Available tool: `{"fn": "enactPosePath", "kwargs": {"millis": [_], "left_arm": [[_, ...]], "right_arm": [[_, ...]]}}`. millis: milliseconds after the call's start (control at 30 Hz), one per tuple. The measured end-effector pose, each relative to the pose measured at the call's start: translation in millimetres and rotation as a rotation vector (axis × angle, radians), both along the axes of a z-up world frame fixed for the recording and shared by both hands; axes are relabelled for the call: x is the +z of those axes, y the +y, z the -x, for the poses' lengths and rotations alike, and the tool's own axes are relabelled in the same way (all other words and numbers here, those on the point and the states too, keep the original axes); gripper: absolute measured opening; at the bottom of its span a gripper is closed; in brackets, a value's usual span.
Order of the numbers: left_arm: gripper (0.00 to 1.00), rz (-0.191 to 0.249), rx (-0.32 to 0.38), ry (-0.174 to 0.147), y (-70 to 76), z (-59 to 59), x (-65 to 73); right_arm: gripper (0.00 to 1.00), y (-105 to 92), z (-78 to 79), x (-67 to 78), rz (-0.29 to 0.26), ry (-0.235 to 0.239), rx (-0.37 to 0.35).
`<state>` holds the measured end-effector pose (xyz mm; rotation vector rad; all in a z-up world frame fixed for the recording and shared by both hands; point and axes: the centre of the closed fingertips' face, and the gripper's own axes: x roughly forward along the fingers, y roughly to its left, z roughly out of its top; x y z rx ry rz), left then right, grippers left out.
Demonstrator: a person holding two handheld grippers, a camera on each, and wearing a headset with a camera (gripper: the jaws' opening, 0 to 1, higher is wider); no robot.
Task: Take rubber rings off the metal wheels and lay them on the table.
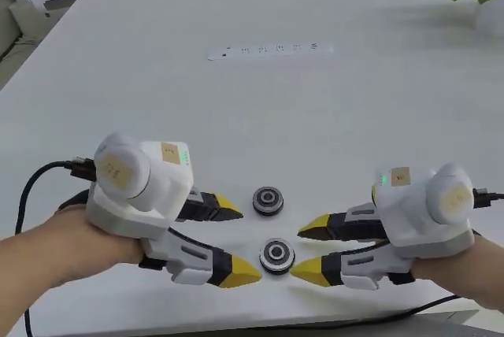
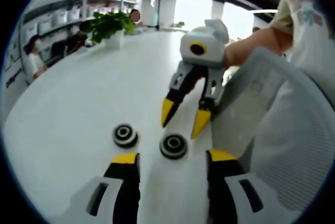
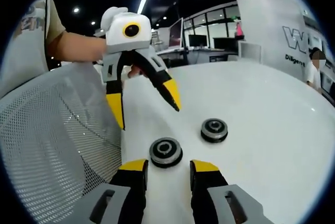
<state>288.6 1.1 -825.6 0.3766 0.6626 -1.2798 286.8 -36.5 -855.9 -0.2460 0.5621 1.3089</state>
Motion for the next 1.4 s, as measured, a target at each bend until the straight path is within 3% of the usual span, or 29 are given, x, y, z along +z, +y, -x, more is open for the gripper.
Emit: {"fn": "enactPosePath", "kwargs": {"millis": [667, 1000, 1200, 1300, 1400], "left_arm": [[0.35, -0.009, -0.017, 0.027, -16.5, 4.1, -11.4], [0.29, -0.006, -0.014, 0.036, -25.1, 2.2, -16.8], [0.21, -0.022, -0.026, 0.033, -28.1, 3.9, -22.5], [0.2, -0.026, -0.025, 0.019, -28.9, 2.0, -22.4], [0.16, -0.04, -0.03, -0.016, -28.6, -1.4, -23.5]], "right_arm": [[0.24, 2.1, 3.5, -5.4, -0.004, 0.007, 0.004], [0.24, 3.9, 3.8, -2.0, -0.038, 0.036, -0.017], [0.24, 3.8, 1.2, 0.4, -0.055, 0.044, -0.031], [0.24, 2.9, 2.2, -1.1, -0.05, 0.044, -0.029], [0.24, 2.3, 3.5, -2.3, -0.046, 0.044, -0.028]]}}
